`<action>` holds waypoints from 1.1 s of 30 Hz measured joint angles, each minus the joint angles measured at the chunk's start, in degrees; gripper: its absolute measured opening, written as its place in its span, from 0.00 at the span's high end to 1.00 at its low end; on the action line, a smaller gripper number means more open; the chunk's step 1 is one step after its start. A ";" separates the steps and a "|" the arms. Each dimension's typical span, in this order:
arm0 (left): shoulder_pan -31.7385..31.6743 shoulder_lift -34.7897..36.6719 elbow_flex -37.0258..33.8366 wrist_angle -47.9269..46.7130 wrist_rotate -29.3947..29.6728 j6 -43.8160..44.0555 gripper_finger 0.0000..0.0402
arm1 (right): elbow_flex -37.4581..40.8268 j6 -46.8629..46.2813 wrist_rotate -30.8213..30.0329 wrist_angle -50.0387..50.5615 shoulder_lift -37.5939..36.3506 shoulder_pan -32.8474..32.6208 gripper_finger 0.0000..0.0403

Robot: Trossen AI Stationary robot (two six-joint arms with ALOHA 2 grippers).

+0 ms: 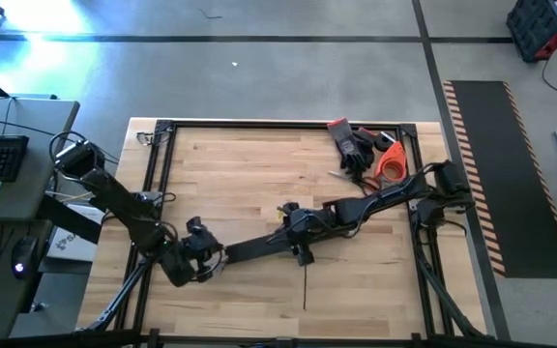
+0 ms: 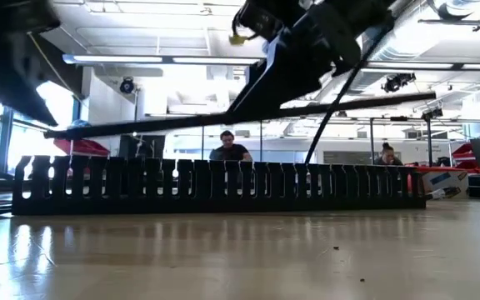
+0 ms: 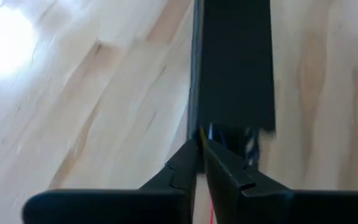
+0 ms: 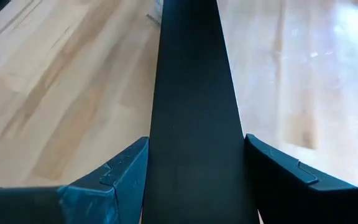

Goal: Ziptie cables
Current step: Close the black cable duct

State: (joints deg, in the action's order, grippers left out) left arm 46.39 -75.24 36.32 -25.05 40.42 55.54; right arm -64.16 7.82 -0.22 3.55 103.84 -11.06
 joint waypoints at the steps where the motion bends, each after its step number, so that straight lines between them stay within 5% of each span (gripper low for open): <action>1: 1.02 -0.53 -0.16 -0.73 0.48 1.27 0.95 | 0.00 0.04 -0.29 0.58 -0.61 0.18 0.47; 13: 6.72 -0.66 -4.46 2.54 9.18 7.20 0.77 | 0.02 -3.98 4.25 -6.91 2.49 0.89 0.47; 24: 6.73 1.73 -4.92 10.54 11.68 0.13 0.98 | 0.15 -4.36 6.96 -8.39 5.04 0.90 0.48; 33: 6.69 6.20 -4.90 1.03 6.35 5.31 1.00 | -0.39 -4.05 6.47 -6.78 4.71 1.31 0.48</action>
State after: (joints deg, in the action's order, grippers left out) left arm 53.08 -69.04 31.42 -24.02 46.77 60.85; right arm -64.55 3.77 6.24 -3.23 108.55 -9.74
